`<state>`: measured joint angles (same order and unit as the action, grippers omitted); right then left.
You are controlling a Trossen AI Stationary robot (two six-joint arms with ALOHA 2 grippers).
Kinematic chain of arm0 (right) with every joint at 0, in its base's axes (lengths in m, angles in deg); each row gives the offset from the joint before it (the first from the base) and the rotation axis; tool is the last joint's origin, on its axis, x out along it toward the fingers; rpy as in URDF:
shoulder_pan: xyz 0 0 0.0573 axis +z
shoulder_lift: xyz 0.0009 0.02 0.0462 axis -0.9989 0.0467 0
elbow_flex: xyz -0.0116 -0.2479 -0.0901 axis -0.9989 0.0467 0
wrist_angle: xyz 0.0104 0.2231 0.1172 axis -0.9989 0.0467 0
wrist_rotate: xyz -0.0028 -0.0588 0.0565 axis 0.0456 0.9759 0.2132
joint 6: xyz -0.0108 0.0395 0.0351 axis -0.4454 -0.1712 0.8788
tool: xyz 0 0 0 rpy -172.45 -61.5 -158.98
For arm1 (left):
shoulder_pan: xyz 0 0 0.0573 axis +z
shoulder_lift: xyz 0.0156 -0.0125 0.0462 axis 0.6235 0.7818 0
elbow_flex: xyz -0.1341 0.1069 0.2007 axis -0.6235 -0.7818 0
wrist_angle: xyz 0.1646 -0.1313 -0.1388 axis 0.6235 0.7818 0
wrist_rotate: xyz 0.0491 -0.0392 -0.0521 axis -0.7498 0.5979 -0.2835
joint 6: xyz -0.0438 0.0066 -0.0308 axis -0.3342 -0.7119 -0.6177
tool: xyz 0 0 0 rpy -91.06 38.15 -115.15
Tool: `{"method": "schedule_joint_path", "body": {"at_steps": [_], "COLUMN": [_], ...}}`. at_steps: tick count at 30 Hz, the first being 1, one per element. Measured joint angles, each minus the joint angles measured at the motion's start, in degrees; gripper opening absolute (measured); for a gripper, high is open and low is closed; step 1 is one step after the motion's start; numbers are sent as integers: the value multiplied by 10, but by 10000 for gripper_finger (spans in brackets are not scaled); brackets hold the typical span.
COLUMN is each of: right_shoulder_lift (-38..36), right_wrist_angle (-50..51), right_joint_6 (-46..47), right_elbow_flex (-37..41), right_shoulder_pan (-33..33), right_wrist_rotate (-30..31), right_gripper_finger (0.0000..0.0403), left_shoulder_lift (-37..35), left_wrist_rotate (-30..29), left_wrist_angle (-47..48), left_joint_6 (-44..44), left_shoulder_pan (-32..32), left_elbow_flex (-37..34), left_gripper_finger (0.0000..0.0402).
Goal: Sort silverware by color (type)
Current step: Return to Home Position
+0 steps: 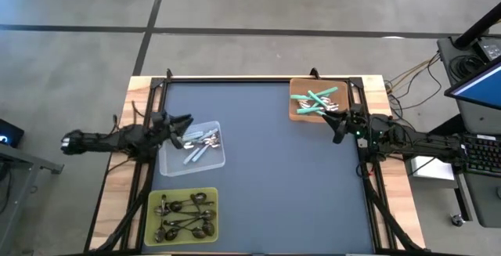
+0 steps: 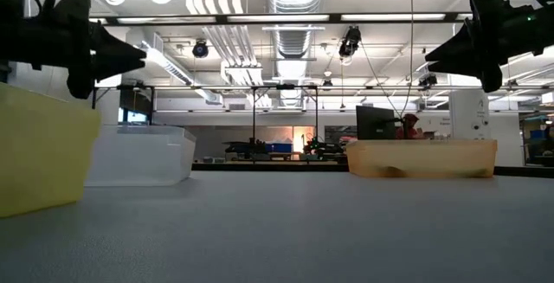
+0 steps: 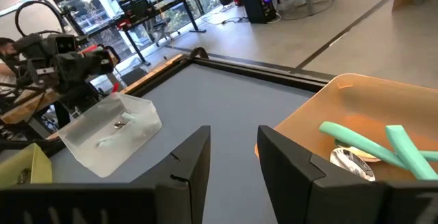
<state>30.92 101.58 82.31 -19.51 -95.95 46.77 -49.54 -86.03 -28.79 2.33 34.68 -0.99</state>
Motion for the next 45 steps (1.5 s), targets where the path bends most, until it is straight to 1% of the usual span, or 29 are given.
{"method": "schedule_joint_path", "body": {"at_steps": [7,14,23,27,35,40,45], "right_shoulder_lift": [0,1,1,1,1,1,1], "right_wrist_angle": [1,1,0,0,0,0,0], "right_joint_6": [0,0,0,0,0,0,0], "right_elbow_flex": [0,0,0,0,0,0,0], "right_shoulder_pan": [0,0,0,0,0,0,0], "right_wrist_rotate": [1,1,1,0,0,0,0], "right_gripper_finger": [114,114,114,114,114,114,114], "left_shoulder_lift": [0,16,26,29,32,34,32], "left_wrist_rotate": [5,11,12,17,18,18,23], "left_wrist_angle": [-4,-5,-5,-4,-4,-3,-3], "left_joint_6": [14,-11,-12,-37,-59,-130,-152], "left_shoulder_pan": [2,1,1,1,1,1,1], "left_elbow_flex": [-2,-2,-2,-2,-2,-2,-2], "left_gripper_finger": [87,87,87,87,87,87,87]}}
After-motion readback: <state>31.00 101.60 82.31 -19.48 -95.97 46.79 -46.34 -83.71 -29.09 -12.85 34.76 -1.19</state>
